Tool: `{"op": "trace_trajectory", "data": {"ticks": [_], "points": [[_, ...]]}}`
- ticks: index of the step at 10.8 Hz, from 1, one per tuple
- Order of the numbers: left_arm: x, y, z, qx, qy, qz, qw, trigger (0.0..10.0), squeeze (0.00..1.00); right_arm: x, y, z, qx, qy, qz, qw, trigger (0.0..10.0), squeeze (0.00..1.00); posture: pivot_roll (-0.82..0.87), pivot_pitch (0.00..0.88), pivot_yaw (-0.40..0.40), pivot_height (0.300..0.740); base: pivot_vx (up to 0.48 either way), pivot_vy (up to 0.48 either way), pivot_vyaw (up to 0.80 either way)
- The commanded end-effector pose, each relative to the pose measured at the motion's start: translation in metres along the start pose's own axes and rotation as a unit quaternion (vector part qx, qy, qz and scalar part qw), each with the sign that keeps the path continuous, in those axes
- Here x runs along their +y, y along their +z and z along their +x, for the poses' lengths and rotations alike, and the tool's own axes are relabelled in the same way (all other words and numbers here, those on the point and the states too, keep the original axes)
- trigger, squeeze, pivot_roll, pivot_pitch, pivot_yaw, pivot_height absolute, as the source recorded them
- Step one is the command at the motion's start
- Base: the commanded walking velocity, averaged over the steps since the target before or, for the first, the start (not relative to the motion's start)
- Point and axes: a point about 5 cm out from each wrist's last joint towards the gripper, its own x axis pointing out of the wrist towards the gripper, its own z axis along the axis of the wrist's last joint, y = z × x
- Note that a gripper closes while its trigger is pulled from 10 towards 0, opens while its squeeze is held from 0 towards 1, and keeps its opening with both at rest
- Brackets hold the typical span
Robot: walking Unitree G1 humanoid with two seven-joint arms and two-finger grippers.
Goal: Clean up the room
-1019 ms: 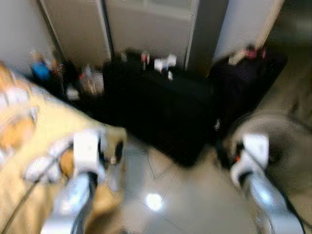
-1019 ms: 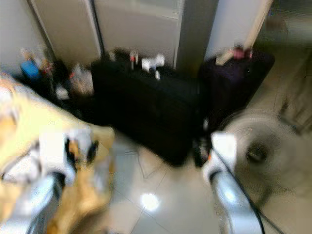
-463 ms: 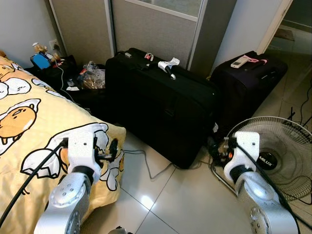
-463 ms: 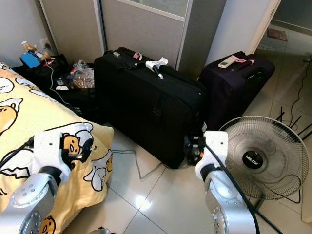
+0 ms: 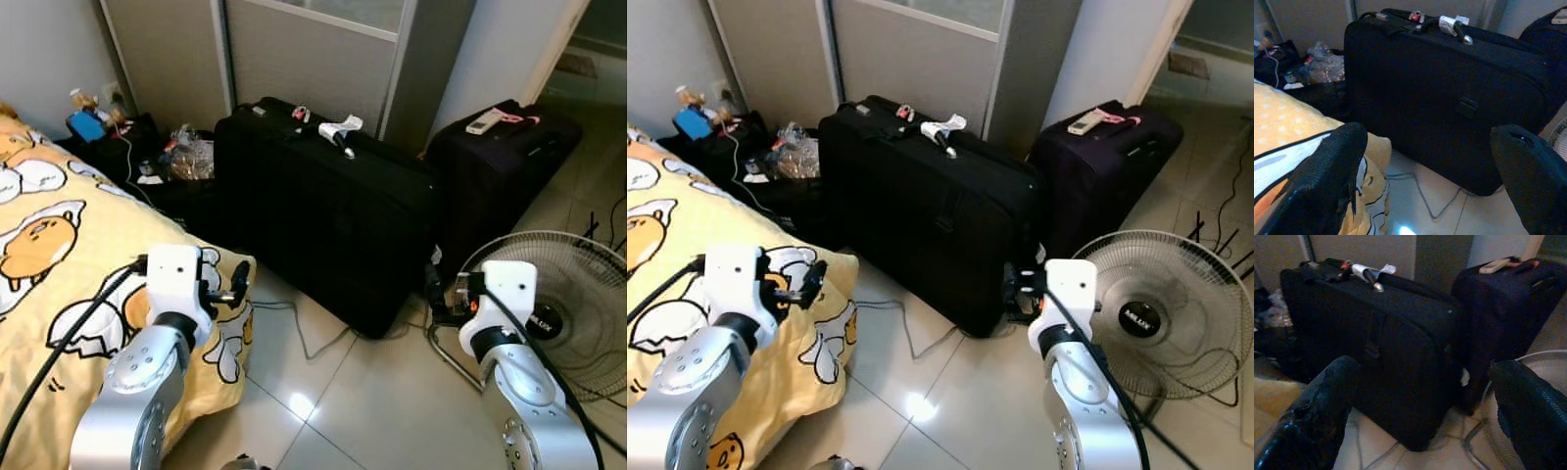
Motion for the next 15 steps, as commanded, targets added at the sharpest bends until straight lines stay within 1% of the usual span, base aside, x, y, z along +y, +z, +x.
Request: {"op": "trace_trajectory", "data": {"ticks": [1, 2, 3, 4, 5, 6, 7, 8, 10, 11, 13, 15], "points": [[-0.002, 0.0, 0.001, 0.001, -0.011, 0.004, 1.0, 10.0, 1.0, 0.002, 0.0, -0.002, -0.003, 0.013, -0.013, 1.0, 10.0, 1.0, 0.04, 0.0, 0.011, 0.74, 0.0, 0.0, 0.8], [-0.002, 0.002, 0.002, -0.01, -0.009, 0.016, 1.0, 10.0, 1.0, 0.006, 0.003, 0.0, -0.018, 0.032, -0.021, 0.999, 10.0, 1.0, 0.04, 0.0, 0.015, 0.74, 0.0, 0.0, 0.8], [0.0, 0.003, 0.003, -0.027, 0.011, 0.022, 0.999, 10.0, 1.0, 0.011, 0.006, 0.0, -0.027, 0.052, -0.018, 0.998, 10.0, 1.0, 0.04, 0.0, 0.015, 0.74, 0.0, 0.0, 0.8], [0.002, 0.003, 0.003, -0.03, 0.023, 0.022, 0.999, 10.0, 1.0, 0.012, 0.006, 0.0, -0.027, 0.058, -0.012, 0.998, 10.0, 1.0, 0.04, 0.0, 0.014, 0.74, 0.0, 0.0, 0.8], [0.006, 0.004, 0.002, -0.045, 0.047, 0.043, 0.997, 10.0, 1.0, 0.011, 0.003, -0.001, -0.017, 0.063, -0.008, 0.998, 10.0, 1.0, 0.05, 0.0, 0.006, 0.74, 0.0, 0.0, 0.8], [0.005, -0.001, 0.001, -0.026, 0.038, 0.042, 0.998, 10.0, 1.0, 0.013, 0.001, -0.002, -0.01, 0.078, -0.003, 0.997, 10.0, 1.0, 0.05, 0.0, 0.002, 0.74, 0.0, 0.0, 0.8], [0.002, -0.004, 0.0, -0.015, 0.019, 0.04, 0.999, 10.0, 0.55, 0.014, 0.001, -0.002, -0.01, 0.094, -0.001, 0.996, 10.0, 1.0, 0.05, 0.0, 0.0, 0.74, 0.0, 0.0, 0.8], [0.0, -0.004, 0.001, -0.019, 0.017, 0.054, 0.998, 10.0, 0.0, 0.015, 0.001, -0.001, -0.009, 0.098, 0.004, 0.995, 10.0, 1.0, 0.04, 0.0, 0.003, 0.74, 0.0, 0.0, 0.8], [-0.002, -0.004, 0.002, -0.019, 0.003, 0.066, 0.998, 10.0, 0.0, 0.013, -0.002, -0.003, -0.002, 0.089, 0.021, 0.996, 10.0, 1.0, 0.04, 0.0, 0.012, 0.74, 0.0, 0.0, 0.8], [-0.003, -0.004, 0.002, -0.019, -0.002, 0.069, 0.997, 10.0, 0.0, 0.014, -0.003, -0.003, -0.003, 0.089, 0.015, 0.996, 10.0, 1.0, 0.03, 0.0, 0.013, 0.74, 0.0, 0.0, 0.8], [-0.004, -0.004, 0.003, -0.02, -0.003, 0.066, 0.998, 10.0, 0.0, 0.013, -0.003, -0.002, -0.003, 0.082, 0.021, 0.996, 10.0, 1.0, 0.03, 0.0, 0.015, 0.74, 0.0, 0.0, 0.8], [-0.004, -0.004, 0.004, -0.019, -0.005, 0.067, 0.998, 10.0, 0.0, 0.007, -0.003, -0.002, -0.001, 0.056, 0.027, 0.998, 10.0, 1.0, 0.03, 0.0, 0.016, 0.74, 0.0, 0.0, 0.0]]}}
